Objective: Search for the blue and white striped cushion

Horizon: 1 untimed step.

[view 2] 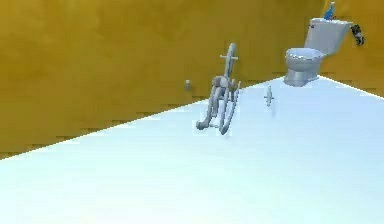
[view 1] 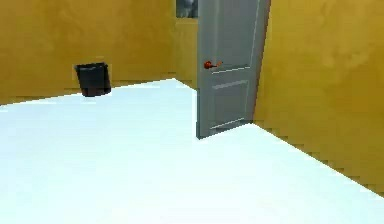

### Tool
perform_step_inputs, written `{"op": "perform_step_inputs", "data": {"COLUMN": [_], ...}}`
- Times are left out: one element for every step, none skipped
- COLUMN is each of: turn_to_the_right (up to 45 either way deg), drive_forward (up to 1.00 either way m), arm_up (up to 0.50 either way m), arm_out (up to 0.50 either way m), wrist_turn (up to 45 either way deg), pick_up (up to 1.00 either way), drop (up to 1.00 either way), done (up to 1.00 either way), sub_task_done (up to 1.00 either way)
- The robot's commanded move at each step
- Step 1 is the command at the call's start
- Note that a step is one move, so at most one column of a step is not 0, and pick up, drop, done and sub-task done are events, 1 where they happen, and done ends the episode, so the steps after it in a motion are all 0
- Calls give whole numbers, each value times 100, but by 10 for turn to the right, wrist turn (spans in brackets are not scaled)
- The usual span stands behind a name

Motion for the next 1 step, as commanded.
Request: {"op": "perform_step_inputs", "data": {"turn_to_the_right": [-90], "drive_forward": [0], "arm_up": [0], "arm_out": [0], "wrist_turn": [0], "pick_up": [0], "drop": [0], "done": [0], "sub_task_done": [0]}}
